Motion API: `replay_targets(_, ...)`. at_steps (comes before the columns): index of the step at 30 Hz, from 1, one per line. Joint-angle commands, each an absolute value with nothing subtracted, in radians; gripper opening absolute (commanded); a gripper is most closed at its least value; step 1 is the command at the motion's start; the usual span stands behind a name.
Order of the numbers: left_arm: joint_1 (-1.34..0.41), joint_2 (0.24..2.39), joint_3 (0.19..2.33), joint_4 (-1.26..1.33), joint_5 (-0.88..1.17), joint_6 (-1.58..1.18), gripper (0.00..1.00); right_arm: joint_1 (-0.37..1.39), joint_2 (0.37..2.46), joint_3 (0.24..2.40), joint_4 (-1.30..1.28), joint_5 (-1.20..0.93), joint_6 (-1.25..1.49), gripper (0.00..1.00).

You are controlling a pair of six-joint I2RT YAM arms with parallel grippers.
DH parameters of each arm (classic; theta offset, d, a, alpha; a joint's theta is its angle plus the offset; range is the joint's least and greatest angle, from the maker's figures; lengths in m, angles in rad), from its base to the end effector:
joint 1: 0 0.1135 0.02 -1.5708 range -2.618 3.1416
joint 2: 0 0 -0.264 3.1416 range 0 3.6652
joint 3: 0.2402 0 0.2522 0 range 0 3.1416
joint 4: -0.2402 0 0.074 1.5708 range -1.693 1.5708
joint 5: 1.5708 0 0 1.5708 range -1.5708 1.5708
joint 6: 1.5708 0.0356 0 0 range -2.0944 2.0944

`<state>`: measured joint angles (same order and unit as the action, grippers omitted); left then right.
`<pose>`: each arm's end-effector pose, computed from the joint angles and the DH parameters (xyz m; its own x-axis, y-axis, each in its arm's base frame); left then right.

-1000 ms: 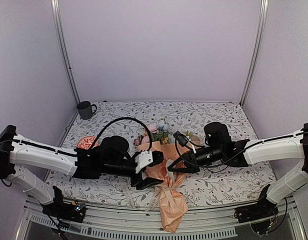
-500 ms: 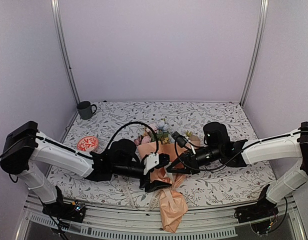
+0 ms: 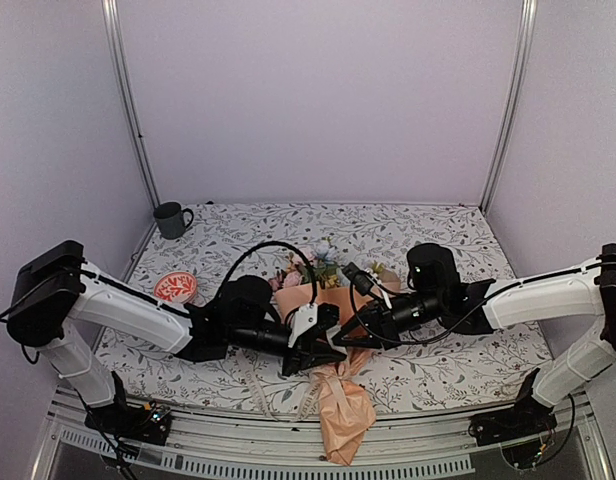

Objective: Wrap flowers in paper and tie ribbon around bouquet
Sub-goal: Cross the half-tied ribbon over the folded bouquet.

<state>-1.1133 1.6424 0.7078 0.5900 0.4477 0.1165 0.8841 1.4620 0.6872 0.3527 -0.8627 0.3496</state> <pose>0.1331 -0.3052 0.1796 -0.0333 0.3048 -0.9518 0.9994 -0.0028 -0.0358 0.1674 0.2468 0.2076 -0.5668 -0.3400 -0.7505 -0.7963 -0.0075 0.6048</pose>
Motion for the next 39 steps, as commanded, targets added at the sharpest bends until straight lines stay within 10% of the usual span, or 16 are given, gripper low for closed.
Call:
replay_targets(1, -1.105, 1.665, 0.741, 0.607, 0.482, 0.096, 0.03, 0.888, 1.47, 0.706, 0.38, -0.866, 0.342, 0.08)
replay_targets(5, -1.103, 1.661, 0.739, 0.589, 0.426, 0.086, 0.0, 0.889, 1.45, 0.692, 0.378, -0.863, 0.347, 0.07)
replay_targets(14, -1.105, 1.534, 0.688, 0.414, 0.384, 0.106, 0.38, 0.889, 1.421, 0.658, 0.377, -0.851, 0.353, 0.05)
replay_targets(22, -1.075, 1.537, 0.648, 0.522, 0.311, 0.09, 0.99, 0.889, 1.436, 0.668, 0.378, -0.856, 0.349, 0.05)
replay_targets(27, -1.075, 1.658, 0.777, 0.514, 0.388, 0.067, 0.96, 0.889, 1.436, 0.673, 0.378, -0.852, 0.352, 0.04)
replay_targets(39, -1.09, 1.663, 0.742, 0.629, 0.554, 0.023, 0.3, 0.888, 1.437, 0.672, 0.381, -0.811, 0.354, 0.04)
